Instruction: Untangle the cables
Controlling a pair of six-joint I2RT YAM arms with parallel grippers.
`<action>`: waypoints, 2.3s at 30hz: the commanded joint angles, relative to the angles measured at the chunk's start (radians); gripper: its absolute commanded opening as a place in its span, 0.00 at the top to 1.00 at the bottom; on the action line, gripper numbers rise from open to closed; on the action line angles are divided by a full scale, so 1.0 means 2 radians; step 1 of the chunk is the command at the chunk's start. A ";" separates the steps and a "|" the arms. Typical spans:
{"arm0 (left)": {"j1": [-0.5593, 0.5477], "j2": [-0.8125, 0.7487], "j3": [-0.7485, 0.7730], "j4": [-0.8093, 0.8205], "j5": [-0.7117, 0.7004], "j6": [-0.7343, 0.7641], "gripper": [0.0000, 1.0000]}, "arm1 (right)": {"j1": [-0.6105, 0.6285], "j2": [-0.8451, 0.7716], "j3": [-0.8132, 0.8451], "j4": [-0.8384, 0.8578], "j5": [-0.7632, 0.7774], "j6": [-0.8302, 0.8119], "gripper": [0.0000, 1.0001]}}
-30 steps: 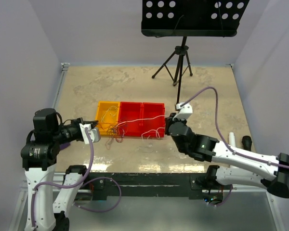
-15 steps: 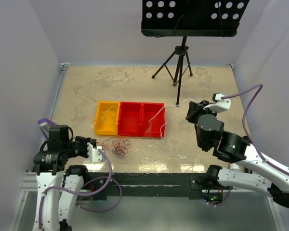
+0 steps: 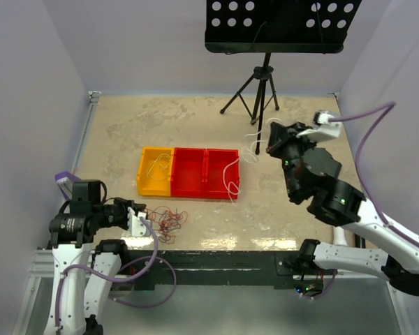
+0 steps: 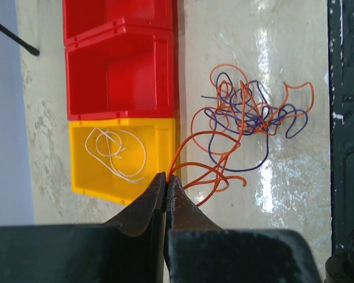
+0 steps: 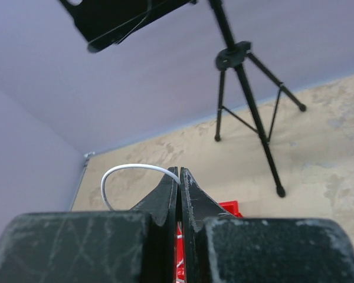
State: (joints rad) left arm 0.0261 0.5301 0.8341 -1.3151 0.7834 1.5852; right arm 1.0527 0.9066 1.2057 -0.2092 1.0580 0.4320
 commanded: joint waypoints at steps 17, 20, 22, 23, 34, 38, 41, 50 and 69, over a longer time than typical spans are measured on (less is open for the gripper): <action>0.000 -0.023 -0.012 -0.001 0.085 0.004 1.00 | 0.009 0.276 0.242 0.154 -0.215 -0.098 1.00; -0.001 -0.022 -0.014 -0.001 0.085 0.000 1.00 | 0.010 0.299 0.263 0.161 -0.234 -0.096 1.00; -0.001 -0.020 -0.015 -0.001 0.085 -0.003 1.00 | 0.011 0.315 0.276 0.164 -0.242 -0.096 1.00; -0.001 -0.020 -0.014 -0.001 0.085 -0.003 1.00 | 0.011 0.324 0.284 0.164 -0.244 -0.096 1.00; -0.002 -0.013 -0.008 -0.001 0.088 -0.004 1.00 | 0.011 0.403 0.303 0.192 -0.261 -0.079 1.00; -0.002 -0.015 -0.007 -0.001 0.087 -0.006 1.00 | 0.011 0.435 0.322 0.197 -0.256 -0.080 1.00; -0.002 -0.016 -0.007 -0.001 0.087 -0.008 1.00 | 0.010 0.464 0.340 0.198 -0.251 -0.083 1.00; -0.002 -0.015 -0.009 -0.001 0.088 -0.010 1.00 | 0.009 0.518 0.437 0.180 -0.246 -0.093 1.00; -0.002 -0.010 -0.017 -0.001 0.081 -0.005 1.00 | 0.002 0.535 0.417 0.205 -0.217 -0.126 1.00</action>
State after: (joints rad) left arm 0.0250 0.4984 0.8051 -1.3182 0.9085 1.5627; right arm 1.0622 1.9797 2.0892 0.1547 0.5968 0.1970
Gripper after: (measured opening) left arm 0.028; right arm 0.014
